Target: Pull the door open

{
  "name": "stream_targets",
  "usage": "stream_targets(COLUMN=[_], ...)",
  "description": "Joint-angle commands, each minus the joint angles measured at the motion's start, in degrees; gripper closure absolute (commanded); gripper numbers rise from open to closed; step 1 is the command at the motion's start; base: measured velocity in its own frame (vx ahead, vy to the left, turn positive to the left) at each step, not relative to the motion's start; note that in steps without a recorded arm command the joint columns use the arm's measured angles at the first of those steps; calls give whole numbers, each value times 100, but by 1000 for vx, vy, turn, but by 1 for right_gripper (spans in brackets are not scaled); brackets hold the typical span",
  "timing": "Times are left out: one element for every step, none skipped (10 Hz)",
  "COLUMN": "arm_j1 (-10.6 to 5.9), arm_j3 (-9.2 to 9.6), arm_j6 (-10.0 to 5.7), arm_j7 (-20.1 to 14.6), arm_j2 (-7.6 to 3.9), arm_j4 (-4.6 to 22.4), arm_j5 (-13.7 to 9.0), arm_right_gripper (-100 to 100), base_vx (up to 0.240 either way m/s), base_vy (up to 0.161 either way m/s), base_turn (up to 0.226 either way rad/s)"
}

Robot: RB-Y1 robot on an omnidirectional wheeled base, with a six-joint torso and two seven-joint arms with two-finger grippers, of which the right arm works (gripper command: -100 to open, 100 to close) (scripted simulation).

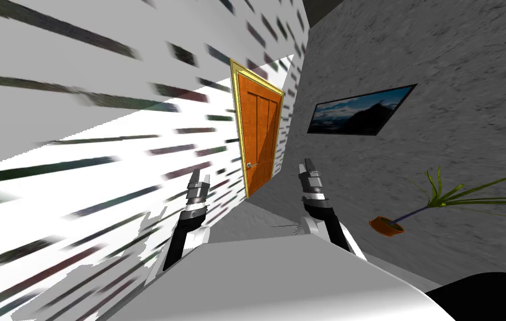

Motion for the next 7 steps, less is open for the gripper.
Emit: stream_targets(arm_j1=[-73,-118,-162,-213,-277,-341,-411], arm_j3=[-7,-11,-15,-20,-26,-32,-39], arm_j6=[-51,-82,-113,-149,-193,-238,-288], arm_j7=[-30,-49,-67,-88,-115,-141,-170], arm_j2=[-31,-49,-66,-86,-109,-132,-156], arm_j4=[207,333,459,603,784,943,1105], arm_j5=[-20,-32,-44,-58,-75,-92,-111], arm_right_gripper=[-100,-100,-100,-100,-100,-100,-100], base_vx=[-17,74,71,56,68,72,65], base_vy=[17,-30,-46,-52,-42,-41,-48], base_turn=[110,197,126,115,150,181,164])
